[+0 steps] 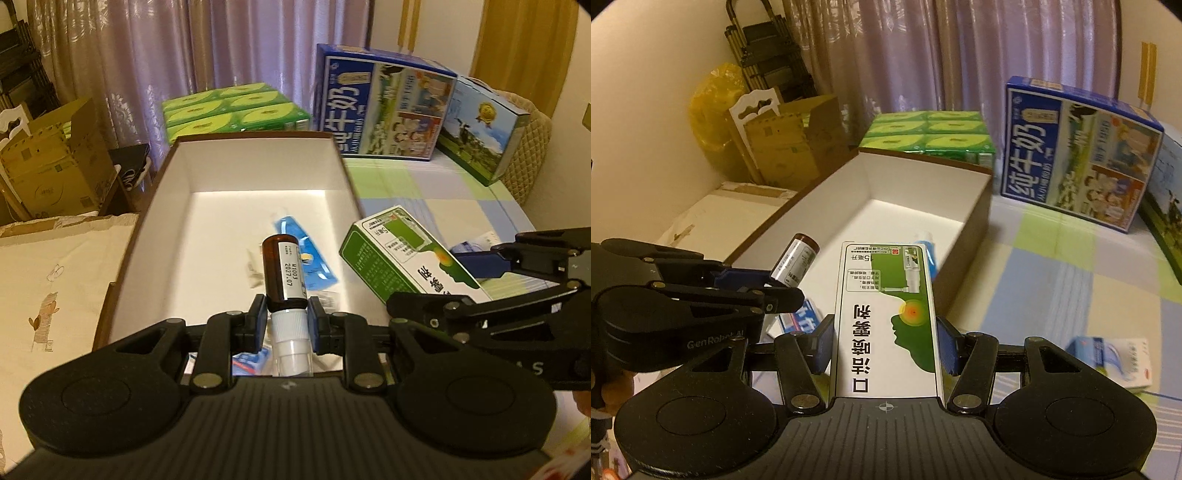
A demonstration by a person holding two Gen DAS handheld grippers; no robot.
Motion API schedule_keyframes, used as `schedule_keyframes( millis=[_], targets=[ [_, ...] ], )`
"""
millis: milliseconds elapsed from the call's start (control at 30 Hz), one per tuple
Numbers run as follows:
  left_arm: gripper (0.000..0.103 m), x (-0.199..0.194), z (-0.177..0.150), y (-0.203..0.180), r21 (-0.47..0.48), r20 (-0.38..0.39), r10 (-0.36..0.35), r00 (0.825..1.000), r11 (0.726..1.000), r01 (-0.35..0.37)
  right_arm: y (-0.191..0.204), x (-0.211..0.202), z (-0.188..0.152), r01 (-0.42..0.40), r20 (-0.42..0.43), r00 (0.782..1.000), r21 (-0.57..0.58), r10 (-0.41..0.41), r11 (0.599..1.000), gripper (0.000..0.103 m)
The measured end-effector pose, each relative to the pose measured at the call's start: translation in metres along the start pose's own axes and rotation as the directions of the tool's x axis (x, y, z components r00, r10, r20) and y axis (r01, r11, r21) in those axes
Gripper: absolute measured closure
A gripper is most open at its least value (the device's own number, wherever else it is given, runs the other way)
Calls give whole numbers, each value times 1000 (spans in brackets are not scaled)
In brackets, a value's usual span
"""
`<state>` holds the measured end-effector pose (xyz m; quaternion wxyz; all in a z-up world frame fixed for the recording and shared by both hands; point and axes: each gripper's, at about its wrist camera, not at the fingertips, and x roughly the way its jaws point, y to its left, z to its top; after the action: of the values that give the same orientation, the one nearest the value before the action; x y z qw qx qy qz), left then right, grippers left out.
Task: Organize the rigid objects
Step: 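Carry the brown bottle and green box over the shoebox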
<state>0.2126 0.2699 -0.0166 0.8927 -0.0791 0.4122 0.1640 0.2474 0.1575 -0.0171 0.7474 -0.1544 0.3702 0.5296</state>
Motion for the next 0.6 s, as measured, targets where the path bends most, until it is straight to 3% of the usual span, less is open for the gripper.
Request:
schedule_keyframes(
  millis=[233, 600],
  targets=[
    [84, 25, 13, 37, 20, -41, -11, 999, 1000, 12, 19, 43, 20, 35, -38, 999, 29, -34, 999, 51],
    [84, 76, 40, 76, 25, -93, -18, 995, 999, 21, 18, 104, 56, 98, -93, 991, 20, -96, 995, 51]
  ],
)
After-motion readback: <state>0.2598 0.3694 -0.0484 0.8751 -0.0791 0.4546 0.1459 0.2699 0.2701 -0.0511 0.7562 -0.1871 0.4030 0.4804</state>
